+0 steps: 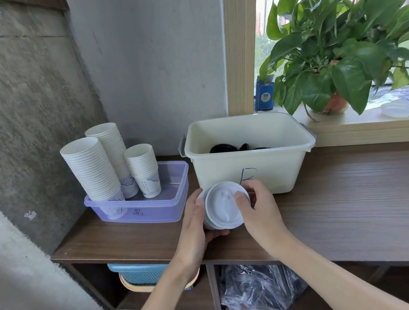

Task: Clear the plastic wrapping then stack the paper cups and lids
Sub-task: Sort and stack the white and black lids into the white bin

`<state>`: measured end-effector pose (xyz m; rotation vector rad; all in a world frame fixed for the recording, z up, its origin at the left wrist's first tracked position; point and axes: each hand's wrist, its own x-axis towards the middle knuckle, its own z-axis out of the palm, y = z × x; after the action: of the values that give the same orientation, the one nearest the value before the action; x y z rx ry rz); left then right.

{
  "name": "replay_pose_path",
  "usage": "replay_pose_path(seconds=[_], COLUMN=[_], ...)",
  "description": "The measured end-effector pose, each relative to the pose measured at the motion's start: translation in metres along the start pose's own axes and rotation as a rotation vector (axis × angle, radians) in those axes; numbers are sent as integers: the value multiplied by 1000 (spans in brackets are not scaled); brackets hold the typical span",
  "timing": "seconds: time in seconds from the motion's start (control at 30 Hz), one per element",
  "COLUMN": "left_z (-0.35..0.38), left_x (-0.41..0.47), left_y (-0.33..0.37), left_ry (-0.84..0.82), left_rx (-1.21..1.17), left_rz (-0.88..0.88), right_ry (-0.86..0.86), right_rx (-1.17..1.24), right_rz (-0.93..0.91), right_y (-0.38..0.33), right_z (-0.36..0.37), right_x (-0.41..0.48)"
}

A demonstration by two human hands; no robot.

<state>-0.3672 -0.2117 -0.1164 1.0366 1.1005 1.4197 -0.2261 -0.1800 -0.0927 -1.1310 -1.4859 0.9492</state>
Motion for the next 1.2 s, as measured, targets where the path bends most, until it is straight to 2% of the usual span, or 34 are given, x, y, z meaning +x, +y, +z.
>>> replay_pose_path(seconds=[0.37,0.5,0.7,0.83,1.0,1.2], left_z=[2,0,-3,-2,-10,-18], left_x=[-4,-4,-7,-9,-9,-6], left_y=[-3,-4,-5,-1,3,4], left_ry=[105,195,199,97,-29,-108], left_rx=[-80,-87,-143,-33,-95,-190], left_rz=[41,78,45,4,-68,-159], right_ry=[-24,108,326,289,268,238], right_rx=[31,90,93,11,34,37], right_rz=[5,1,63,84,134,164], right_y=[-2,-5,2,9,11,12], right_z=[-3,-8,-24,-22,-16,-14], right_x=[-3,-1,4,-1,-2,-4])
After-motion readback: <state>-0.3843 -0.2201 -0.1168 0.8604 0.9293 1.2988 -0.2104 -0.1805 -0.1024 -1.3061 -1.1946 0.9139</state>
